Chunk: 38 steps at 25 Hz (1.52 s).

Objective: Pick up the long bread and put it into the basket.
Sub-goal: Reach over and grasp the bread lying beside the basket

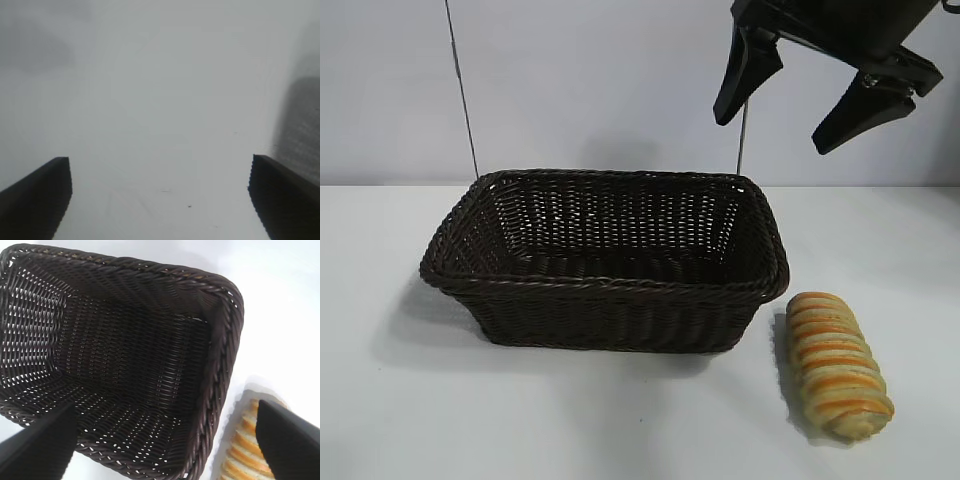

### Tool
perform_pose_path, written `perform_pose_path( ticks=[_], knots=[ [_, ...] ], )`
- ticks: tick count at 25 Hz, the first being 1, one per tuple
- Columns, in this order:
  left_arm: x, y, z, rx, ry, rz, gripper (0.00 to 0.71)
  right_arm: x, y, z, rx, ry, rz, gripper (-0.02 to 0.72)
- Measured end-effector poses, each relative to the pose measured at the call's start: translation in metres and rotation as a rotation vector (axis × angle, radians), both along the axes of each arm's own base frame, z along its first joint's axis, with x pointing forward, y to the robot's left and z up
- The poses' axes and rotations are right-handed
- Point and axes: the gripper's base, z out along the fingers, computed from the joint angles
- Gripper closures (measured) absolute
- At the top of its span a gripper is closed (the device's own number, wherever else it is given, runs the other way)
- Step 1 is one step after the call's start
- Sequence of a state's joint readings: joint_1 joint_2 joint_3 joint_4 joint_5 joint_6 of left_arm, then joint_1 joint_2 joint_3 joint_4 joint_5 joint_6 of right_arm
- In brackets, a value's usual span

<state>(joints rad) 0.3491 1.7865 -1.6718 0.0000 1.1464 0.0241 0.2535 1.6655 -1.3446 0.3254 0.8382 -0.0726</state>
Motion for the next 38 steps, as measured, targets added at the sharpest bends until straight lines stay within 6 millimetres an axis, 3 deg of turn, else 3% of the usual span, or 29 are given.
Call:
perform_pose_path(
  ticks=[6,9,16,23,26,29,38],
  knots=[
    [-0.040,-0.015,0.062,0.017,-0.146,-0.031,0.016,0.000,0.000,0.000,-0.001,-0.001,0.002,0.008],
    [-0.072,-0.030,0.100,0.030,-0.246,-0.051,0.017,0.000,0.000,0.000,-0.001,-0.001,0.002,0.008],
    [-0.177,-0.073,0.180,0.120,-0.520,-0.084,0.018,0.000,0.000,0.000,-0.001,-0.001,0.002,0.008],
    [-0.294,-0.128,0.219,0.178,-0.801,-0.243,0.019,0.000,0.000,0.000,-0.001,0.000,0.002,0.008],
    [-0.338,-0.138,0.215,0.195,-0.891,-0.272,0.019,0.000,0.000,0.000,-0.001,0.000,0.002,0.008],
    [-0.362,-0.141,0.197,0.212,-0.931,-0.267,0.019,0.000,0.000,0.000,-0.001,0.000,0.002,0.008],
    [-0.381,-0.142,0.104,0.163,-0.838,-0.320,0.019,0.000,0.000,0.000,-0.004,-0.001,0.006,0.008]
  ],
)
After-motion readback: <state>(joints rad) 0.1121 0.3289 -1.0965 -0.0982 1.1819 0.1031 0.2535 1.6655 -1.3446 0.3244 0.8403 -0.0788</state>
